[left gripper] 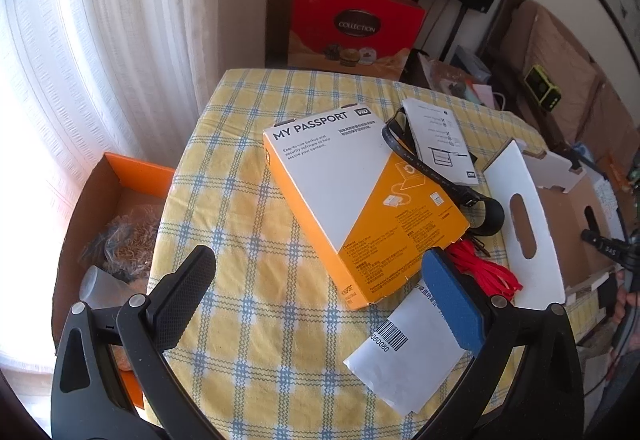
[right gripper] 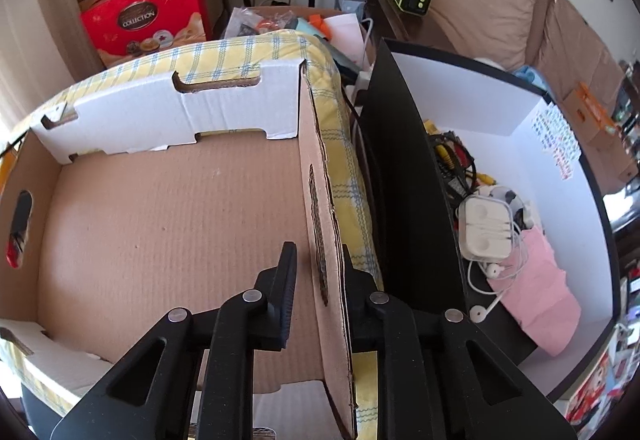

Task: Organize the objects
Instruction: 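Clamp the cardboard box wall with the right gripper while the left gripper approaches the papers, then grasp the white barcode paper with the left gripper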

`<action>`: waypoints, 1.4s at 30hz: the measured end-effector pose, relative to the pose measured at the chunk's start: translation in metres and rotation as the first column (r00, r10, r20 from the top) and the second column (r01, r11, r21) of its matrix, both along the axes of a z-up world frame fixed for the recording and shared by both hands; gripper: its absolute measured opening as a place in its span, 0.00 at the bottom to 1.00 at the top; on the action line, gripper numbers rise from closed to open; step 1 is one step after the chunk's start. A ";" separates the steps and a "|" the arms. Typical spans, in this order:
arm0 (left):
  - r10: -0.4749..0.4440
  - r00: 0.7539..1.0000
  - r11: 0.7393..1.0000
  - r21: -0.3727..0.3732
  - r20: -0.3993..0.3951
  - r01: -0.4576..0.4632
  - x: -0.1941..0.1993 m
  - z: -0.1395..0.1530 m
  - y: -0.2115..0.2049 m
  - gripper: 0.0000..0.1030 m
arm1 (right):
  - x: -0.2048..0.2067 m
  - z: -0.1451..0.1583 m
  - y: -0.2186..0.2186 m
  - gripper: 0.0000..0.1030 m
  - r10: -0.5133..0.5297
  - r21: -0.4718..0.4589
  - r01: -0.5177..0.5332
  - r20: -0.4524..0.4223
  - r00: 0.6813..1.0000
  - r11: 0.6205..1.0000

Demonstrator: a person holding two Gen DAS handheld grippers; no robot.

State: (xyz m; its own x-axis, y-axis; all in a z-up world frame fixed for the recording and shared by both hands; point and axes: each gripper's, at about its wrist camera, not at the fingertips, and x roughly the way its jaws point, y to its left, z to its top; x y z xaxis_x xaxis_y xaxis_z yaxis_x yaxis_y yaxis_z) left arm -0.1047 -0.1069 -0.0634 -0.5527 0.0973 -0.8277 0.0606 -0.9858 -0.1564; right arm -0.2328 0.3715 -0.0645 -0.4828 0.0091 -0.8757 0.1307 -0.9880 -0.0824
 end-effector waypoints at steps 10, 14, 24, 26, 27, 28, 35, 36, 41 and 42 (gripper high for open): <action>-0.096 0.995 0.995 -0.011 -0.017 0.096 -0.011 0.015 0.035 1.00 | 0.002 -0.001 0.000 0.15 -0.004 -0.005 0.004 0.007 1.000 1.000; -0.117 0.993 0.993 -0.021 -0.008 0.117 -0.018 0.015 0.050 1.00 | 0.004 -0.001 0.001 0.15 -0.005 -0.006 0.005 0.008 1.000 1.000; -0.190 0.982 0.981 -0.041 -0.021 0.189 -0.024 0.024 0.074 1.00 | 0.010 0.001 -0.004 0.18 0.004 -0.013 -0.004 0.004 1.000 1.000; -0.222 0.975 0.975 -0.022 -0.001 0.222 -0.017 0.019 0.081 0.85 | 0.011 0.000 -0.005 0.19 0.008 -0.009 -0.008 0.004 1.000 1.000; -0.234 0.972 0.972 -0.012 0.013 0.234 -0.014 0.016 0.085 0.81 | 0.011 0.000 -0.006 0.20 0.009 -0.007 -0.009 0.004 1.000 1.000; -0.242 0.970 0.970 -0.006 0.025 0.243 -0.011 0.014 0.088 0.79 | 0.012 0.000 -0.006 0.20 0.010 -0.004 -0.010 0.002 1.000 1.000; -0.272 0.961 0.962 0.053 0.056 0.269 0.001 -0.001 0.103 0.79 | 0.013 0.000 -0.006 0.20 0.009 -0.007 -0.009 0.003 1.000 1.000; -0.270 0.961 0.962 0.048 0.064 0.267 0.001 -0.003 0.104 0.79 | 0.013 0.000 -0.006 0.20 0.009 -0.007 -0.009 0.004 1.000 1.000; -0.260 0.963 0.965 0.009 0.066 0.260 0.011 -0.007 0.098 0.80 | 0.015 0.000 -0.006 0.20 0.006 -0.014 -0.006 0.005 1.000 1.000; -0.255 0.965 0.967 -0.003 0.064 0.256 0.014 -0.009 0.093 0.81 | 0.015 0.000 -0.006 0.21 0.006 -0.014 -0.006 0.005 1.000 1.000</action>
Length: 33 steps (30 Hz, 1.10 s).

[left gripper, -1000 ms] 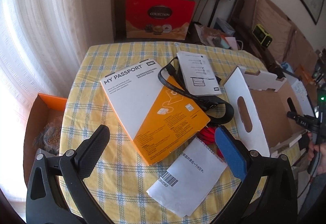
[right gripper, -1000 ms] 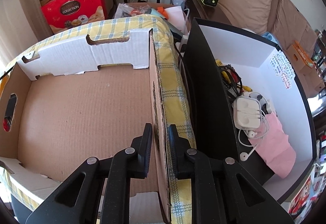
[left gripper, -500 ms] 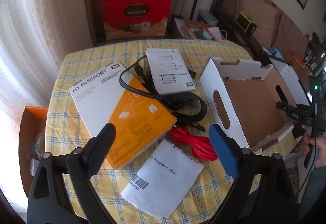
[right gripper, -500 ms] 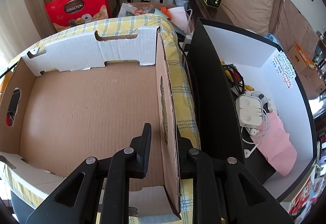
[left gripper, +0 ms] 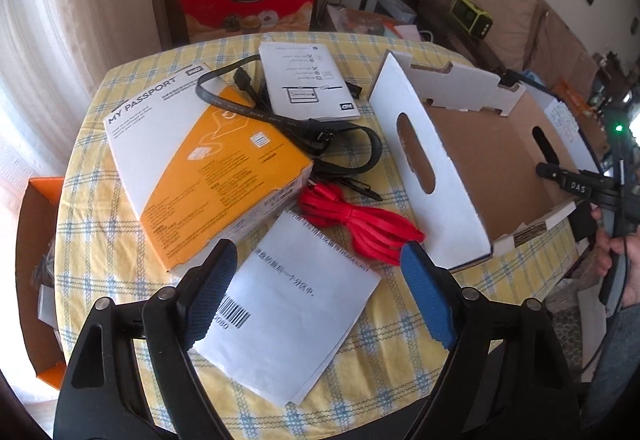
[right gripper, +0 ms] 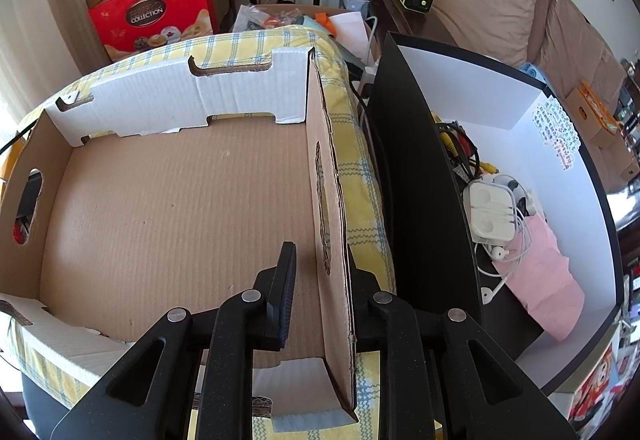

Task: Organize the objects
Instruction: 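Grasp the white barcode paper with the left gripper, then carry the barcode paper into the cardboard box and open the left gripper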

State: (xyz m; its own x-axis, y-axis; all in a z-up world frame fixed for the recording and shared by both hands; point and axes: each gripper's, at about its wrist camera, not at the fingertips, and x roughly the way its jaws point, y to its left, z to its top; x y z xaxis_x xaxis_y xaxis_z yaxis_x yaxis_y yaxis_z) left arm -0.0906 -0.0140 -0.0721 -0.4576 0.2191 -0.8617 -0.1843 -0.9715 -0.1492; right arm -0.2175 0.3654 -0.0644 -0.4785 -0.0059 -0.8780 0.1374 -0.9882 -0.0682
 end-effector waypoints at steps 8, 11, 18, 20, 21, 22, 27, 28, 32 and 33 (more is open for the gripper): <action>0.030 0.998 0.999 -0.027 0.049 -0.028 0.010 -0.021 -0.032 0.86 | 0.002 -0.001 -0.001 0.23 0.003 -0.007 -0.003 -0.004 1.000 1.000; 0.007 0.998 1.000 -0.006 0.060 -0.007 0.010 -0.028 -0.031 0.86 | 0.001 -0.001 -0.001 0.23 0.003 -0.007 -0.003 -0.002 1.000 1.000; -0.051 0.997 0.998 -0.046 0.051 0.053 0.013 -0.031 -0.018 0.63 | 0.001 -0.002 0.000 0.23 0.006 -0.012 -0.006 0.007 1.000 1.000; -0.050 0.998 0.997 -0.062 0.044 0.053 0.017 -0.029 -0.017 0.55 | 0.001 -0.003 0.000 0.23 0.006 -0.011 -0.006 0.009 1.000 1.000; -0.048 0.998 0.997 -0.062 0.043 0.050 0.018 -0.028 -0.018 0.51 | 0.000 -0.004 0.000 0.23 0.006 -0.011 -0.005 0.010 1.000 1.000; -0.042 0.998 0.997 -0.065 0.038 0.045 0.020 -0.026 -0.020 0.41 | 0.000 -0.004 0.000 0.23 0.005 -0.012 -0.005 0.008 1.000 1.000; -0.018 0.999 1.000 0.027 0.048 0.016 0.024 -0.020 -0.035 0.16 | 0.000 -0.004 0.000 0.23 0.004 -0.011 -0.004 0.008 1.000 1.000; -0.014 0.999 0.999 0.044 0.043 0.012 0.026 -0.017 -0.037 0.14 | 0.000 -0.004 0.000 0.23 0.005 -0.011 -0.005 0.008 1.000 1.000; -0.031 0.999 0.989 0.144 0.037 0.026 0.028 -0.005 -0.040 0.12 | 0.000 -0.004 0.000 0.23 0.005 -0.010 -0.005 0.009 1.000 1.000; -0.050 0.998 0.981 0.192 0.044 0.041 0.029 -0.003 -0.040 0.12 | 0.000 -0.004 0.000 0.23 0.004 -0.010 -0.004 0.009 1.000 1.000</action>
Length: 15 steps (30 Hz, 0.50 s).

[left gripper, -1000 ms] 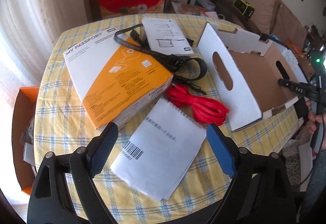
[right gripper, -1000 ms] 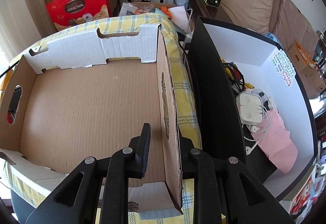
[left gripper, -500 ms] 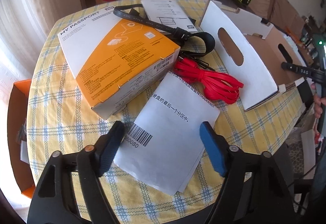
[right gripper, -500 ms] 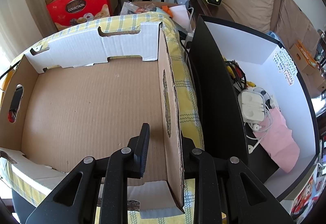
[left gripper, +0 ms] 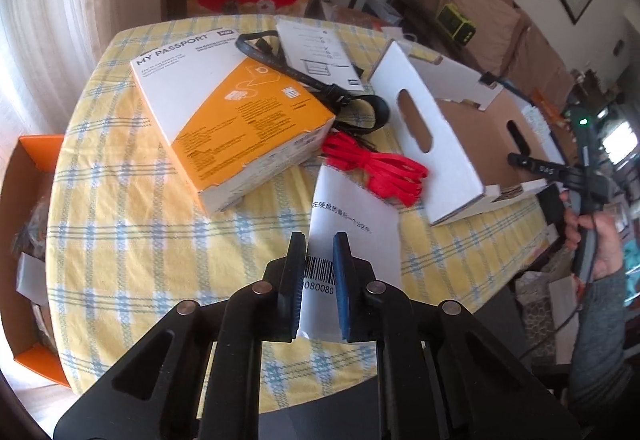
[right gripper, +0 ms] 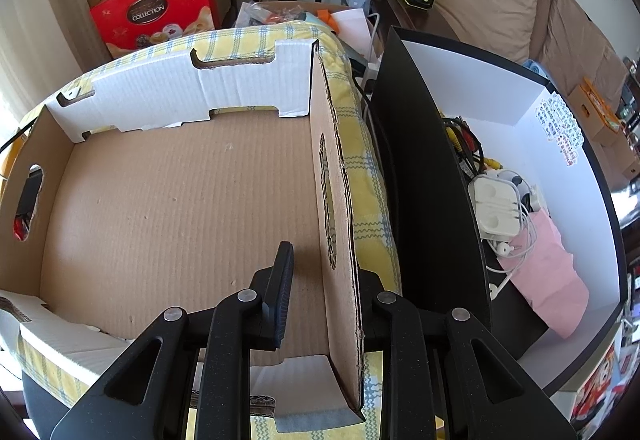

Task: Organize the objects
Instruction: 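Carry the barcode paper into the cardboard box and open the left gripper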

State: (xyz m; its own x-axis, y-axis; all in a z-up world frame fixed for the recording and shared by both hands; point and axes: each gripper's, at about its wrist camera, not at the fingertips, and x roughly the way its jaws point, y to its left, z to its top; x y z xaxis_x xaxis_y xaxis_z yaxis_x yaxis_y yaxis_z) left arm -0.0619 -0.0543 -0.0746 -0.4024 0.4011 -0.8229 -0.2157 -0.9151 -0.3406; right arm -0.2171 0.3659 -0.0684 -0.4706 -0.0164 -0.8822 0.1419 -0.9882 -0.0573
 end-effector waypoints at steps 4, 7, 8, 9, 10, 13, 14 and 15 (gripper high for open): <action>-0.043 0.999 0.993 0.112 0.023 0.040 -0.002 0.007 0.007 0.14 | 0.000 0.000 0.001 0.24 -0.002 0.001 0.002 0.000 1.000 1.000; -0.046 0.998 0.991 0.127 0.034 0.041 -0.007 0.007 0.012 0.14 | 0.000 0.000 0.001 0.24 -0.003 0.000 0.003 0.001 1.000 1.000; -0.048 0.998 0.990 0.133 0.042 0.042 -0.008 0.005 0.014 0.14 | 0.000 0.000 0.001 0.24 -0.003 0.000 0.003 0.002 1.000 1.000; -0.052 0.997 0.990 0.136 0.049 0.045 -0.008 0.004 0.016 0.14 | 0.001 0.000 0.001 0.24 -0.004 -0.001 0.004 0.002 1.000 1.000; -0.059 0.997 0.989 0.135 0.053 0.051 -0.008 0.003 0.018 0.14 | 0.001 0.000 0.001 0.24 -0.003 0.000 0.003 0.002 1.000 1.000; -0.079 0.995 0.992 0.107 0.058 0.072 -0.005 0.000 0.030 0.14 | 0.001 -0.001 0.001 0.24 0.001 0.004 -0.001 0.001 1.000 1.000; -0.077 0.996 0.994 0.084 0.050 0.072 -0.004 0.001 0.034 0.08 | 0.001 -0.001 0.001 0.24 0.000 0.004 0.000 0.002 1.000 1.000; -0.075 0.996 0.995 0.066 0.037 0.073 -0.002 0.002 0.036 0.05 | 0.001 -0.001 0.001 0.24 -0.001 0.004 0.001 0.002 1.000 1.000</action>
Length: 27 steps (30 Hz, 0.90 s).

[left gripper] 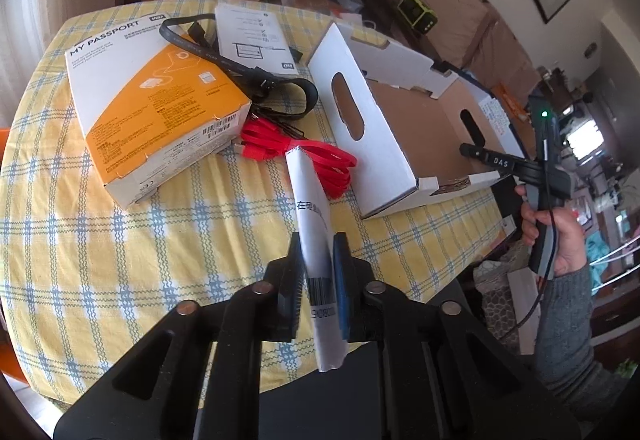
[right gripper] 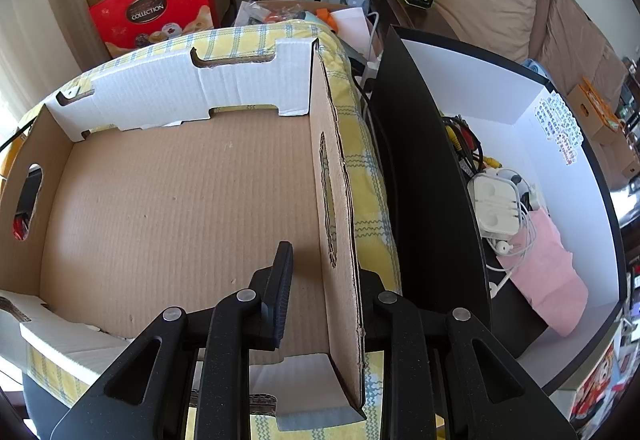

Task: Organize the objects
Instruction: 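Carry the barcode paper into the cardboard box and open the left gripper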

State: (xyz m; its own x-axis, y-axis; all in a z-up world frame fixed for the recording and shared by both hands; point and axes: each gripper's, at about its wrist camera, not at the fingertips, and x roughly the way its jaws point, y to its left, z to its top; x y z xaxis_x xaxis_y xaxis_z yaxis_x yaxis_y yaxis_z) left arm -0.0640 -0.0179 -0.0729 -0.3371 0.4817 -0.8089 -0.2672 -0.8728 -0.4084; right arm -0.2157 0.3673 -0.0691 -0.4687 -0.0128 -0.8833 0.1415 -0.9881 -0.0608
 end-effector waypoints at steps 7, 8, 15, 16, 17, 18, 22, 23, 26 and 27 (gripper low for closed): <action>0.031 0.996 0.999 0.030 -0.080 -0.028 0.007 0.035 -0.004 0.04 | 0.000 0.000 -0.001 0.24 0.001 0.002 -0.001 0.001 1.000 1.000; 0.037 0.995 0.999 0.043 -0.091 -0.033 0.006 0.042 -0.006 0.04 | 0.000 0.000 -0.001 0.24 0.001 0.001 -0.001 0.001 1.000 1.000; 0.068 0.986 0.993 0.105 -0.154 -0.052 -0.022 0.077 0.011 0.04 | 0.001 0.001 -0.002 0.24 0.003 0.000 -0.003 0.003 1.000 1.000; 0.065 0.985 0.993 0.103 -0.160 -0.049 -0.028 0.078 0.018 0.04 | 0.001 0.001 -0.001 0.24 0.002 -0.001 -0.002 0.003 1.000 1.000; 0.061 0.985 0.993 0.105 -0.161 -0.044 -0.033 0.078 0.024 0.04 | 0.001 0.001 -0.001 0.24 0.001 -0.002 -0.001 0.004 1.000 1.000; 0.059 0.985 0.994 0.103 -0.161 -0.042 -0.039 0.078 0.031 0.04 | 0.001 0.001 -0.002 0.24 0.002 -0.003 -0.002 0.004 1.000 1.000; 0.046 0.986 0.996 0.086 -0.161 -0.032 -0.058 0.074 0.058 0.04 | 0.001 0.001 -0.002 0.24 0.003 -0.006 -0.003 0.006 1.000 1.000; 0.046 0.986 0.996 0.084 -0.160 -0.033 -0.063 0.072 0.063 0.04 | 0.001 0.001 -0.002 0.24 0.003 -0.007 -0.003 0.007 1.000 1.000; 0.058 0.987 0.996 0.083 -0.150 -0.046 -0.075 0.064 0.078 0.05 | 0.000 0.001 -0.003 0.24 0.004 -0.004 -0.004 0.007 1.000 1.000; 0.065 0.988 0.995 0.080 -0.143 -0.054 -0.078 0.059 0.081 0.05 | 0.000 0.001 -0.003 0.24 0.004 -0.004 -0.004 0.007 1.000 1.000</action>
State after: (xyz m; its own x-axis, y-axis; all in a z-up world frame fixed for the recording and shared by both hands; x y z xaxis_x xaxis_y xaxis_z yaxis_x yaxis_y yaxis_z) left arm -0.1418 0.0627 -0.0136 -0.4785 0.5148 -0.7114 -0.2767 -0.8573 -0.4342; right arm -0.2154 0.3642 -0.0683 -0.4622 -0.0182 -0.8866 0.1457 -0.9878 -0.0557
